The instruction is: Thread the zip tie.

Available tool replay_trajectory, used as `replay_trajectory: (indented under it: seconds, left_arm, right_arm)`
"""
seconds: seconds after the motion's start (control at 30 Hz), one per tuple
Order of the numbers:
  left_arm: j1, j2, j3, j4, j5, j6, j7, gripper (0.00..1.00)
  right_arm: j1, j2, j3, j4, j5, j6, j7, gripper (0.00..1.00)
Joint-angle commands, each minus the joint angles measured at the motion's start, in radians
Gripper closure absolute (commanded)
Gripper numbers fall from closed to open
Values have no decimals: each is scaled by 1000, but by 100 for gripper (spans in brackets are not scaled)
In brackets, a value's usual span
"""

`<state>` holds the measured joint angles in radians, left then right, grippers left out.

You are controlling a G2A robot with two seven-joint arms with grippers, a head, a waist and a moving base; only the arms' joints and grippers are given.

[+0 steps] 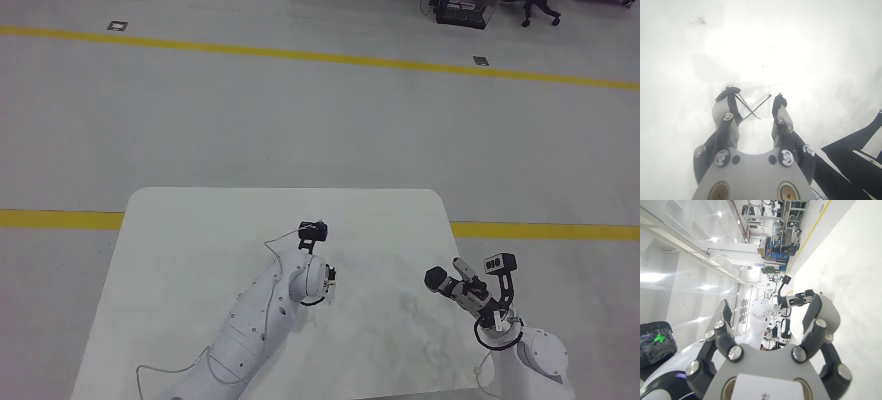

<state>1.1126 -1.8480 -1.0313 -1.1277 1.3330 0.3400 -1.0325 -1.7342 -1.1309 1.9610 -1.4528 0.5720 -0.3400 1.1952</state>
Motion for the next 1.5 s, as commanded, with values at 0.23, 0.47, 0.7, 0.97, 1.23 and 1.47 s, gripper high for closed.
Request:
replay_trajectory:
  seconds: [0.23, 0.47, 0.7, 0.97, 1.23, 1.47]
  left_arm:
    - [-6, -3, 0, 27, 4, 0, 6, 66]
    - [-12, -6, 2, 40, 11, 0, 13, 68]
    - [-9, -3, 16, 28, 19, 0, 22, 78]
    - [-4, 0, 34, 11, 68, 0, 19, 73]
    - [1, 5, 56, -11, 115, 0, 4, 73]
    - [-7, 3, 74, 7, 131, 0, -10, 73]
  right_arm:
    - [0, 0, 0, 0, 0, 0, 0, 0]
    - [0, 0, 0, 0, 0, 0, 0, 0]
    - [0, 0, 0, 0, 0, 0, 0, 0]
    - [0, 0, 0, 0, 0, 0, 0, 0]
    - [0, 0, 0, 0, 0, 0, 0, 0]
    - [0, 0, 0, 0, 0, 0, 0, 0]
